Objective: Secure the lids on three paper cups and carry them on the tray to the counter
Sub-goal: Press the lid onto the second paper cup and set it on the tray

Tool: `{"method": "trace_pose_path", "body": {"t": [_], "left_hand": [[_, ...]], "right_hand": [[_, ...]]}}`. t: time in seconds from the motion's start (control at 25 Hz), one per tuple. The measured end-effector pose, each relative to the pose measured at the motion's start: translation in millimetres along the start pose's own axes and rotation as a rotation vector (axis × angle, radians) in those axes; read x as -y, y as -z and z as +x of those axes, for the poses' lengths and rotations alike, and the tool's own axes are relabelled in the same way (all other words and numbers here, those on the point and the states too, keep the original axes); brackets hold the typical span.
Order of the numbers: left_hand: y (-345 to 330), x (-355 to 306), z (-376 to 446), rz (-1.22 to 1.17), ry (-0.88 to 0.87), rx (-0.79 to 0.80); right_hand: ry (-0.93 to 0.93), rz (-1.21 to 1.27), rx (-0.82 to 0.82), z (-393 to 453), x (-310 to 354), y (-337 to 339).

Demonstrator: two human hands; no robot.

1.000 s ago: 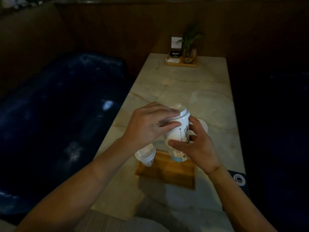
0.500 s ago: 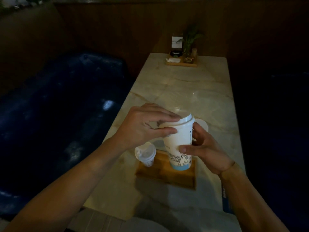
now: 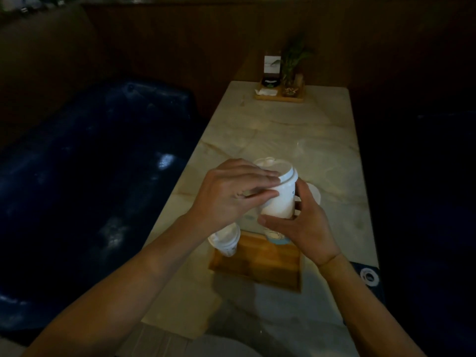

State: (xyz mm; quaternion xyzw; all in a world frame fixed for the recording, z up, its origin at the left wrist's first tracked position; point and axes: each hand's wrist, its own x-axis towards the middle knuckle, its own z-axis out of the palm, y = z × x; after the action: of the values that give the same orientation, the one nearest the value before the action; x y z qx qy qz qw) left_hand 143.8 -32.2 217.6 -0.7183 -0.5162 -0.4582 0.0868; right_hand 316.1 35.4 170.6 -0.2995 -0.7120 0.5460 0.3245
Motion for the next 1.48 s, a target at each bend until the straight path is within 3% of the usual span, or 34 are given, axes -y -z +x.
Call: {"method": "trace_pose_path", "body": {"t": [0.16, 0.4, 0.8, 1.16, 1.48], "left_hand": [[-4.7, -0.5, -0.6, 0.004, 0.009, 0.01], [0.3, 0.7, -2.8, -0.015, 0.006, 0.015], [16.0, -1.4, -5.0, -0.132, -0.031, 0.09], [-0.5, 2.0, -2.9, 0.075, 0.012, 0.049], [3.5, 9.8, 0.2, 0.079, -0.028, 0.044]], "right_hand": [[0.025, -0.039, -0.069, -1.3, -0.6, -4.2], [-0.02, -0.031, -0.027, -1.3, -5.4, 6.7], [-0.188, 0.193, 0.354, -5.7, 4.7, 38.3], [-0.145, 0.087, 0.056, -3.0, -10.3, 13.4], [-0.2, 0.285, 0.125, -3.1, -4.7, 28.9]]}}
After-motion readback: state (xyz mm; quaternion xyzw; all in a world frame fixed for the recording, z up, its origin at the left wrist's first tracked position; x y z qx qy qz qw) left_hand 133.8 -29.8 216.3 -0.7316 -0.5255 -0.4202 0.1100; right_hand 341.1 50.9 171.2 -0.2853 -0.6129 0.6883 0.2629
